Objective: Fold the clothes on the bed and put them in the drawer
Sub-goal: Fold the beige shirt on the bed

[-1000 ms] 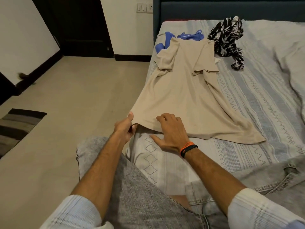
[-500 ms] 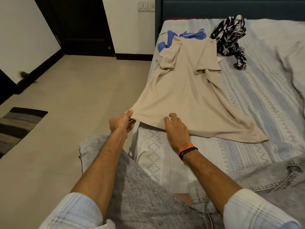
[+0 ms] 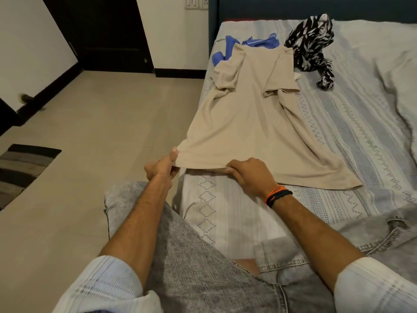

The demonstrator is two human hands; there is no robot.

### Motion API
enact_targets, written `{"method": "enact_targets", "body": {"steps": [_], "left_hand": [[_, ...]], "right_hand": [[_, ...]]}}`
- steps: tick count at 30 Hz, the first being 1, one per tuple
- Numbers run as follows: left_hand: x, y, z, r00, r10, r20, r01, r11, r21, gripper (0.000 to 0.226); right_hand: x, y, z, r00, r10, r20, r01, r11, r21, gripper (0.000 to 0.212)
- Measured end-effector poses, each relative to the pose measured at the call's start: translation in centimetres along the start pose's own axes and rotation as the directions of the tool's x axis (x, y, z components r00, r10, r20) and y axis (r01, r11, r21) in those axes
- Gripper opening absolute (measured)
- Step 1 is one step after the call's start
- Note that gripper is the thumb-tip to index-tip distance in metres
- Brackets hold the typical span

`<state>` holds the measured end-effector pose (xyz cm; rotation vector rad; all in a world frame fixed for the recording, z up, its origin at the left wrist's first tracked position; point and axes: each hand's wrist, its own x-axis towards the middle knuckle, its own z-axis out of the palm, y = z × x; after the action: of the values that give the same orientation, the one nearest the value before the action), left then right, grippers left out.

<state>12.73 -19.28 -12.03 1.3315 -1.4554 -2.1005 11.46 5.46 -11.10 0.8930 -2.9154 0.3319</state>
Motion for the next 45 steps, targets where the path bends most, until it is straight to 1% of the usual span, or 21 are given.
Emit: {"method": "enact_targets", "body": {"steps": [4, 6, 7, 9, 10, 12, 16, 20, 21, 23, 25, 27, 28, 29, 31, 33, 35, 37, 40, 42, 45], "left_hand": [[0.6, -0.7, 0.0, 1.0, -0.023, 0.01, 0.022, 0.995, 0.1, 0.029], [1.2, -1.2, -0.1, 1.0, -0.018, 0.001, 0.017, 0.979, 0.205, 0.032], [1.2, -1.3, 0.0, 1.0, -0.002, -0.007, 0.004, 0.959, 0.285, 0.032], [1.3, -1.1, 0.4, 0.995, 0.099, 0.002, -0.088, 0.866, 0.492, 0.03], [1.1, -0.9, 0.9, 0.985, 0.164, 0.048, -0.162, 0.806, 0.57, 0.035], [0.9, 0.0, 2.0, 0.958, 0.221, 0.181, -0.285, 0.741, 0.608, 0.044], [1.8, 1.1, 4.5, 0.916, 0.158, 0.369, -0.362, 0.72, 0.591, 0.049], [4.0, 0.6, 5.1, 0.956, 0.119, 0.268, -0.243, 0.831, 0.501, 0.042], [3.7, 0.6, 5.1, 0.961, 0.155, 0.23, -0.256, 0.816, 0.518, 0.041], [2.4, 0.6, 5.3, 0.944, 0.276, 0.182, -0.326, 0.678, 0.659, 0.044], [0.6, 0.7, 5.9, 0.867, 0.459, 0.196, -0.421, 0.462, 0.78, 0.049], [-1.4, 0.8, 6.8, 0.747, 0.587, 0.313, -0.545, 0.271, 0.793, 0.046], [-2.5, 0.6, 7.6, 0.699, 0.596, 0.394, -0.61, 0.21, 0.765, 0.043], [-3.6, 0.3, 8.3, 0.672, 0.566, 0.477, -0.671, 0.193, 0.716, 0.039], [-6.2, -1.1, 9.8, 0.632, 0.444, 0.635, -0.766, 0.236, 0.598, 0.026], [-9.3, -3.1, 11.5, 0.554, 0.296, 0.778, -0.832, 0.232, 0.503, 0.023], [-11.8, -5.4, 12.8, 0.464, 0.186, 0.866, -0.883, 0.177, 0.435, 0.033], [-13.5, -7.2, 13.5, 0.405, 0.122, 0.906, -0.911, 0.136, 0.389, 0.05], [-15.5, -9.4, 14.8, 0.299, 0.106, 0.948, -0.951, -0.048, 0.305, 0.067], [-15.8, -10.2, 15.3, 0.243, 0.114, 0.963, -0.954, -0.151, 0.259, 0.061], [-16.1, -10.8, 15.7, 0.152, 0.153, 0.976, -0.945, -0.268, 0.189, 0.039]], "right_hand": [[-0.8, 0.4, -0.1, 0.998, -0.068, -0.009, 0.068, 0.998, -0.009, 0.024], [-1.5, 0.0, 0.2, 0.993, -0.115, -0.008, 0.114, 0.991, -0.069, 0.012], [-1.8, -0.1, 0.1, 0.993, -0.118, -0.022, 0.116, 0.99, -0.075, 0.012], [-1.8, -0.3, 0.0, 0.993, -0.082, -0.08, 0.08, 0.996, -0.029, 0.032], [-1.5, -0.3, -0.1, 0.992, -0.057, -0.11, 0.056, 0.998, -0.012, 0.039], [-0.7, -0.3, 0.0, 0.989, -0.03, -0.146, 0.033, 0.999, 0.016, 0.043], [0.8, -0.8, 0.9, 0.994, 0.003, -0.113, 0.005, 0.997, 0.074, 0.033], [0.6, -0.4, 2.0, 0.992, -0.028, -0.12, 0.045, 0.99, 0.134, 0.031], [0.6, -0.3, 2.1, 0.993, -0.015, -0.116, 0.035, 0.985, 0.168, 0.031], [0.7, 0.3, 2.2, 0.993, 0.032, -0.111, -0.002, 0.965, 0.261, 0.031], [0.7, 0.8, 1.8, 0.99, 0.076, -0.117, -0.031, 0.937, 0.349, 0.03], [0.7, 1.4, 0.9, 0.986, 0.104, -0.13, -0.051, 0.932, 0.359, 0.028], [0.5, 2.1, 0.2, 0.984, 0.119, -0.135, -0.069, 0.941, 0.332, 0.027], [0.5, 2.9, -0.4, 0.982, 0.142, -0.126, -0.099, 0.95, 0.295, 0.028], [-0.2, 5.1, -1.7, 0.972, 0.227, -0.066, -0.207, 0.953, 0.222, 0.032], [-1.6, 7.5, -3.3, 0.94, 0.34, 0.005, -0.336, 0.927, 0.169, 0.037], [-3.6, 9.8, -4.9, 0.904, 0.426, 0.043, -0.427, 0.891, 0.154, 0.039], [-5.2, 11.8, -6.0, 0.863, 0.497, 0.089, -0.505, 0.85, 0.147, 0.041], [-7.1, 14.4, -7.5, 0.812, 0.579, 0.069, -0.583, 0.806, 0.101, 0.047], [-7.4, 14.9, -7.9, 0.771, 0.637, 0.022, -0.637, 0.77, 0.041, 0.053], [-7.7, 15.4, -8.2, 0.667, 0.738, 0.103, -0.743, 0.669, 0.018, 0.063]]}}
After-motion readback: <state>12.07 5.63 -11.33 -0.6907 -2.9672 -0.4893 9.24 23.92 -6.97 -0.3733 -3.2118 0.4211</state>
